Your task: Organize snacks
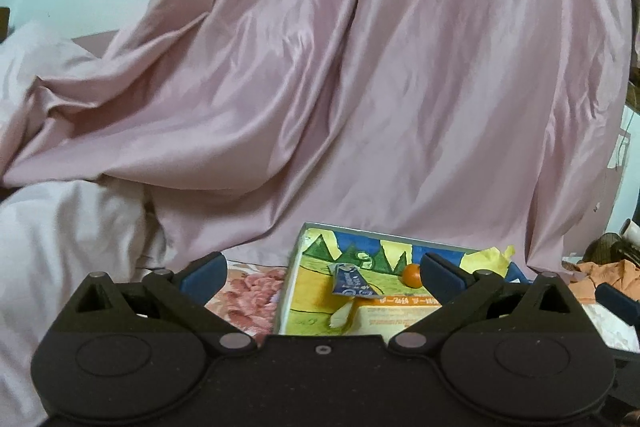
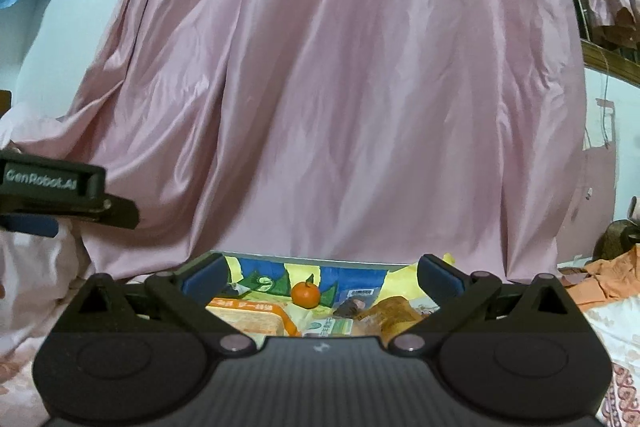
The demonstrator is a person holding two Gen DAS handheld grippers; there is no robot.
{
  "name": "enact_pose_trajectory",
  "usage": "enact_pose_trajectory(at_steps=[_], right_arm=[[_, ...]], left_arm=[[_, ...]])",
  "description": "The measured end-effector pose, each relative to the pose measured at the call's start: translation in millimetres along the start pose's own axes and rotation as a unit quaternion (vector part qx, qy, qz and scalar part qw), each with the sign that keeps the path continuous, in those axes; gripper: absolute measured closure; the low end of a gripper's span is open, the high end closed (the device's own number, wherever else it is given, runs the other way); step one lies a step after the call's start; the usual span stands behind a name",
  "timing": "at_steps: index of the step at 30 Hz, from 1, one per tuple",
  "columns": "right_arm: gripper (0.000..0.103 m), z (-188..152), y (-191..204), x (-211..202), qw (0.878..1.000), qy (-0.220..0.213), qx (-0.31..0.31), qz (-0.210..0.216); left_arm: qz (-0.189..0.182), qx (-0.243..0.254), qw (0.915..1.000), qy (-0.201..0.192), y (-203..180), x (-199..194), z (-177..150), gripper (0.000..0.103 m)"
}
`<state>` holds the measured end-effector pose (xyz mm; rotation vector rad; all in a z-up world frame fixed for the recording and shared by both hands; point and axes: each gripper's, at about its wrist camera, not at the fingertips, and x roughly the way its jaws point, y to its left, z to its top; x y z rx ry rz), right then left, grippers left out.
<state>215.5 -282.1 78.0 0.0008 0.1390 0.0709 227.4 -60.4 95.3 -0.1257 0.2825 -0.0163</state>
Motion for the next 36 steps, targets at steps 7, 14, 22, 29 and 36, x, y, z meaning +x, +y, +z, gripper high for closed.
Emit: enact_pose_trajectory(at_steps=[7,14,22,29,36], right_arm=[[0.000,5,4,-37,1.000,-0.009,0.008,0.000],[0.000,6,7,-67,1.000,-0.013,0.006,-0.002],[0.000,4,7,-97,1.000,-0.019,0.007,-0.014],[0.000,-3,11,-117,1.000,-0.017,-0.003,-0.016],[0.000,-13,18,-134,1.000,-0.003,-0.013,-0.014]], left_arm=[[0.005,0.012,0.9999,-0.008,5,-36,-11,0.001],[0.007,0.001,1.0000,-0.004,13,-63,-29,0.001],[0.008,-0.009,0.9999,0.003,25,-85,-48,0.001],[0.013,-0.011,0.9998,0.004,34,-101,-63,0.001],[0.007,-0.010,0.9999,0.009,40,-116,-84,0.001]])
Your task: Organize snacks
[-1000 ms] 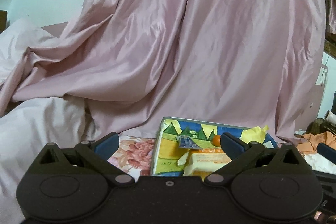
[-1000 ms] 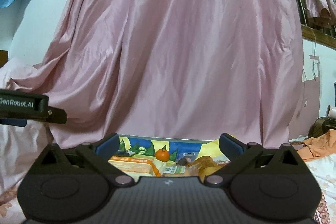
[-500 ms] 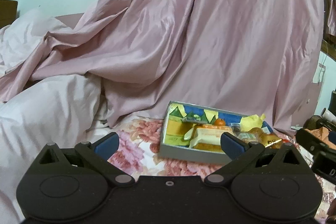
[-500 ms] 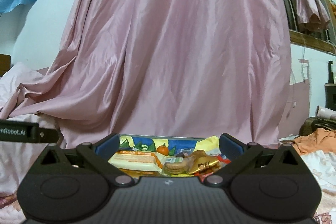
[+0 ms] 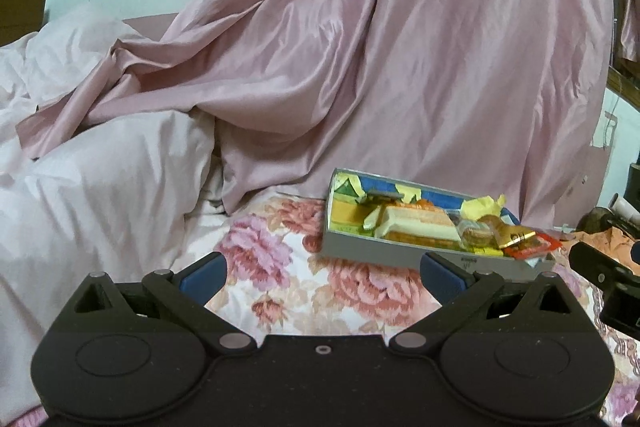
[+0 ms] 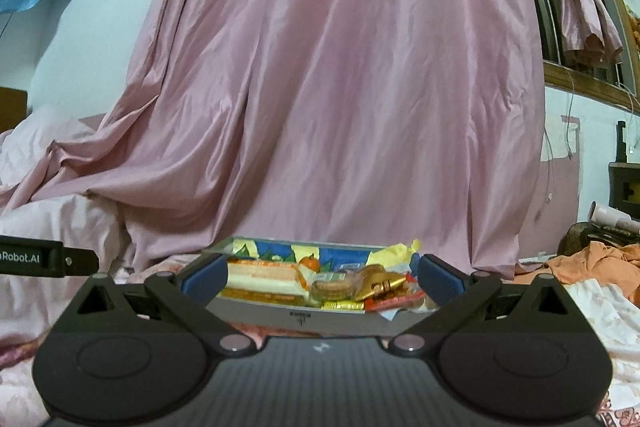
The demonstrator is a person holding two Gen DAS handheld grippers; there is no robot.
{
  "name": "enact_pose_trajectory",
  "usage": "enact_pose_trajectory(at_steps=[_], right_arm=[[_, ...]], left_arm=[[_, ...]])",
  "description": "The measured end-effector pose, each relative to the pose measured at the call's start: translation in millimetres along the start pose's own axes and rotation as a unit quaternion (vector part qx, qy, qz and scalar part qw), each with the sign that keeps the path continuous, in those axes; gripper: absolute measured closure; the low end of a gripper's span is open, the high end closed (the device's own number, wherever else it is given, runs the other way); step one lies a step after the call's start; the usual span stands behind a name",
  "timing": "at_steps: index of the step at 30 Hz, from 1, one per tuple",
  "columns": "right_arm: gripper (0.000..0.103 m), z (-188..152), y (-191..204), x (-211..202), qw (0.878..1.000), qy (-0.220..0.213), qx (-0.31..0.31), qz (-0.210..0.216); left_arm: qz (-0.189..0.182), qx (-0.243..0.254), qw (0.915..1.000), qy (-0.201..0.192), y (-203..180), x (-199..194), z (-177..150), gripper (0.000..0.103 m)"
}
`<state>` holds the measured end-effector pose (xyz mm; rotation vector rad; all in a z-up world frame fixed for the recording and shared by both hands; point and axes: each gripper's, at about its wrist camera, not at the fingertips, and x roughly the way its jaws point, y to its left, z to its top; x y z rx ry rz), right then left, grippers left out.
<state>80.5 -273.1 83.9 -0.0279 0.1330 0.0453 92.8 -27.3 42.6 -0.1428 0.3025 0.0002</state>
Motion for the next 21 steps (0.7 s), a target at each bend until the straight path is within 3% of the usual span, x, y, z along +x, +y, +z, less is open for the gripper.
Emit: enact_pose_trajectory(at_steps=[21], right_arm=[[0.000,-34,19,-37,0.998,0.052,-0.026,-0.011]], left_arm=[[-0.008,0.010,0.9998,0.017,15,-17,-43,0.001]])
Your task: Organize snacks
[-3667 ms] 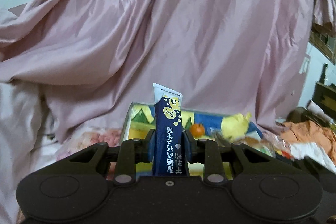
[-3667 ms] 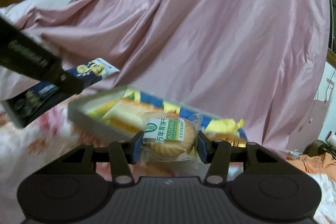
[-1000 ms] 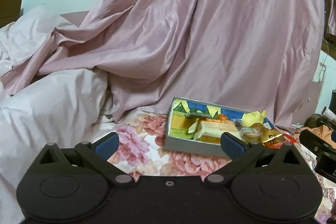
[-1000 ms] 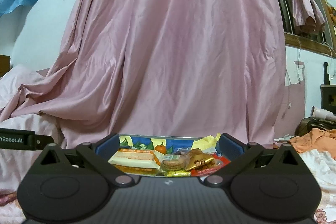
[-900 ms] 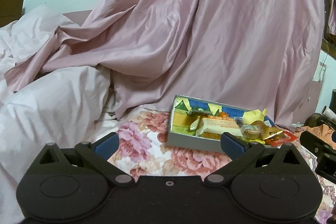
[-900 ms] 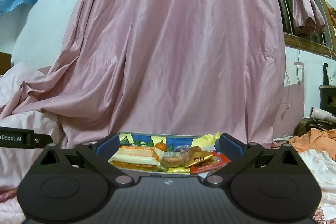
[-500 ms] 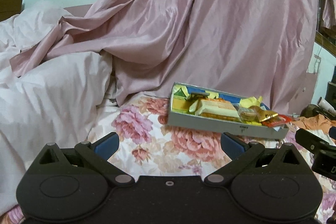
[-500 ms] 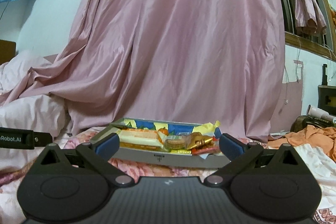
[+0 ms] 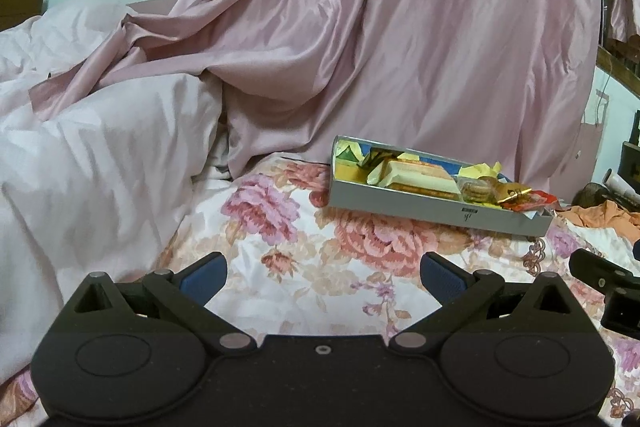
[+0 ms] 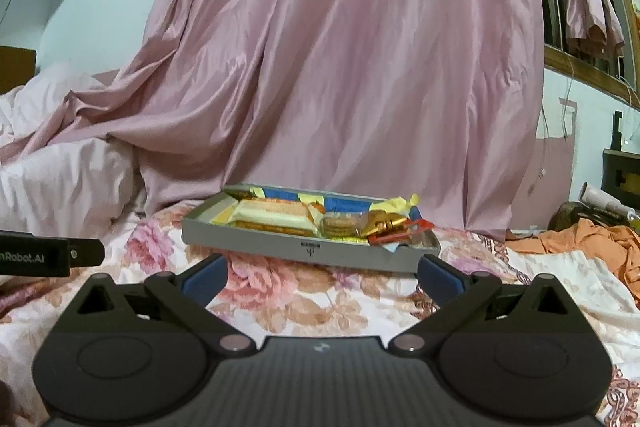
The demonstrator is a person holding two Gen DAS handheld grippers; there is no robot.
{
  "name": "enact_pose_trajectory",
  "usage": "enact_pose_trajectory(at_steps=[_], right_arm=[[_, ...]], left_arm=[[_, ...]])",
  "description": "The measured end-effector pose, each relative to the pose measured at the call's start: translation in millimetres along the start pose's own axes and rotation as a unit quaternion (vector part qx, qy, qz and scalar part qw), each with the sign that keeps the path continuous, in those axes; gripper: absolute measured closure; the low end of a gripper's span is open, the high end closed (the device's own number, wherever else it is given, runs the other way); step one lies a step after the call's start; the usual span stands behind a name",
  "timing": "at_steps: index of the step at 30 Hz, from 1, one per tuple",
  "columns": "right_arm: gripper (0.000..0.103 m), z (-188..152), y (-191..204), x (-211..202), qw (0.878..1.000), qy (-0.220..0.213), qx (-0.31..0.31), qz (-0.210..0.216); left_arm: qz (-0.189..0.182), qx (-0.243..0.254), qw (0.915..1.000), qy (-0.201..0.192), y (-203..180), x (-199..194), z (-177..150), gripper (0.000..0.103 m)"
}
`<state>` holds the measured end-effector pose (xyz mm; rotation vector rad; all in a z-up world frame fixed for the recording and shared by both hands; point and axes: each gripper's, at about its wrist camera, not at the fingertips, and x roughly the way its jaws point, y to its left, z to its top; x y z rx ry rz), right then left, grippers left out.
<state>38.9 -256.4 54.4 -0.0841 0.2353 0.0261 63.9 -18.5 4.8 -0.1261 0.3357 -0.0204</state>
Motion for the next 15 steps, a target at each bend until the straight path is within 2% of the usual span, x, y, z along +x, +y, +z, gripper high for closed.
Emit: enact_pose_trajectory(at_steps=[15], right_arm=[[0.000,-13,2,4,1.000,0.019,-0.007,-0.007]], left_arm=[[0.001,0.003,0.9999,0.012,2,3,-8,0.001]])
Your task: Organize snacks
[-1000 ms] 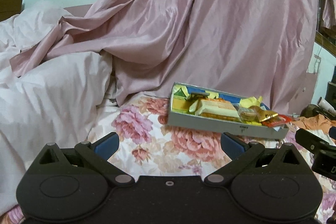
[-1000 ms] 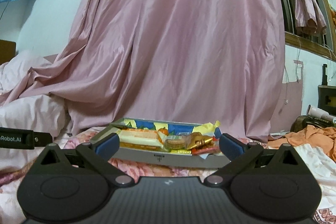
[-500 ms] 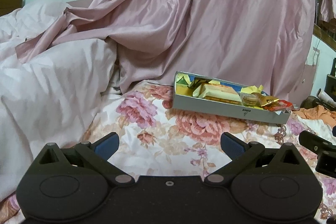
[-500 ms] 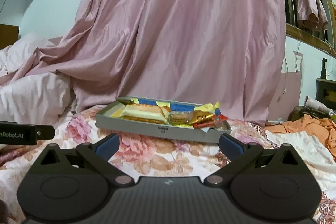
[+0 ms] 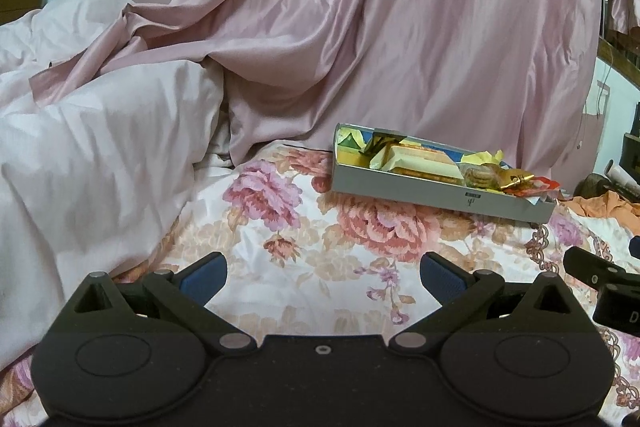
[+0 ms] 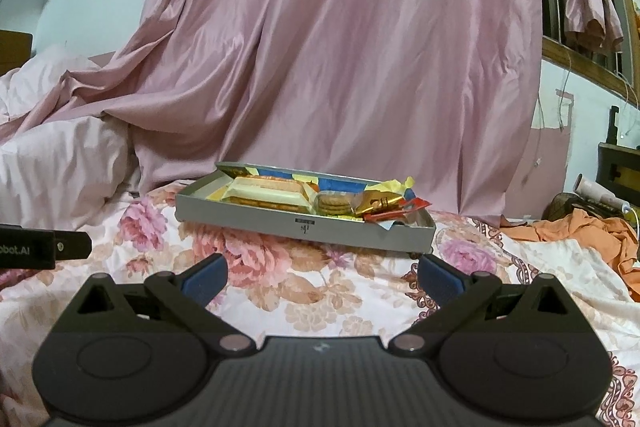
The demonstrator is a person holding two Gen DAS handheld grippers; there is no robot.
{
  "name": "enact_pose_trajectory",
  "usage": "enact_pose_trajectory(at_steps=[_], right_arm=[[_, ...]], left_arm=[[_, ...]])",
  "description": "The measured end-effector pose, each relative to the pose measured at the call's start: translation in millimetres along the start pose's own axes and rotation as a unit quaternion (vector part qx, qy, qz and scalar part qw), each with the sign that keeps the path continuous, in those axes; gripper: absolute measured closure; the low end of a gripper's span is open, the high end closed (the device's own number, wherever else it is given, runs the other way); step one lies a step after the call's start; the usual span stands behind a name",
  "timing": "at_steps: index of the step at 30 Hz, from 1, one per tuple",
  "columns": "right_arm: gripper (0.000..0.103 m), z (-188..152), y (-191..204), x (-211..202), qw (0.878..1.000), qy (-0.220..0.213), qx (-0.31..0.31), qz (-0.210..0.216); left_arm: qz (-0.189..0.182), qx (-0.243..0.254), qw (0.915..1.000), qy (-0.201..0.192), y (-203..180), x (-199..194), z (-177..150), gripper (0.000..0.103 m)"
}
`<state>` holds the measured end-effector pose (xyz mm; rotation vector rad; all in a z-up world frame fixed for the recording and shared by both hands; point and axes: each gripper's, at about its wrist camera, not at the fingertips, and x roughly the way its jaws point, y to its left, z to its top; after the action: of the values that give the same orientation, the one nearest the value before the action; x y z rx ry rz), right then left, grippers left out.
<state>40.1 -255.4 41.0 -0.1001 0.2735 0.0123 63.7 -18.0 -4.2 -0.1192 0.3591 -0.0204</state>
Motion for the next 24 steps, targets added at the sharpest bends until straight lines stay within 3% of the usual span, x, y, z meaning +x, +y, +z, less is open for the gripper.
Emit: enact_pose_trajectory(at_steps=[24], right_arm=[[0.000,-0.5,1.3,2.2,1.000,0.006,0.005,0.001]], left_arm=[[0.001,0.000,1.0000,0.000,-0.4,-1.1,-1.1,0.001]])
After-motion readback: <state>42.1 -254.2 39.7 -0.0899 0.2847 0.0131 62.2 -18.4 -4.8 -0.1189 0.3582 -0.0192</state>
